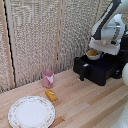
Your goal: Please go towards the air fryer and gently seize its handle using your gripper. Slowly reveal the interior of the air fryer by pulling the handle outward. Head to the bowl filled with hot dogs and firmly but gently grasp it. Carefully place it inside the now-open air fryer.
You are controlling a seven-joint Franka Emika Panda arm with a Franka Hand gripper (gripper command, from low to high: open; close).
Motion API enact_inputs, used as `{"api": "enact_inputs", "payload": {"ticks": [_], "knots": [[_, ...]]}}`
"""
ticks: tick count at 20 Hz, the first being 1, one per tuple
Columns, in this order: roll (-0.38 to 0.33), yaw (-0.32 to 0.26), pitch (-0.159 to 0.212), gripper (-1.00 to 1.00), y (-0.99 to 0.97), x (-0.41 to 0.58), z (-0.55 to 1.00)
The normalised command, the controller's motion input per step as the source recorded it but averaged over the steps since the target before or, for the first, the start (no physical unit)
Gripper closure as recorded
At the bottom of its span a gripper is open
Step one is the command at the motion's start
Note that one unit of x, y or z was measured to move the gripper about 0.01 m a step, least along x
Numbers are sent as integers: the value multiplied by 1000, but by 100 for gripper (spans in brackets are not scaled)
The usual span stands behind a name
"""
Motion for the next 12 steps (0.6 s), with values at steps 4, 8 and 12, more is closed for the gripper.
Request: {"api": "enact_inputs", "payload": {"ticks": [4,8,12], "knots": [[-54,-59,217,100,-238,284,-139],[-49,30,89,100,-176,193,-84],[-75,8,73,100,-48,147,0]]}}
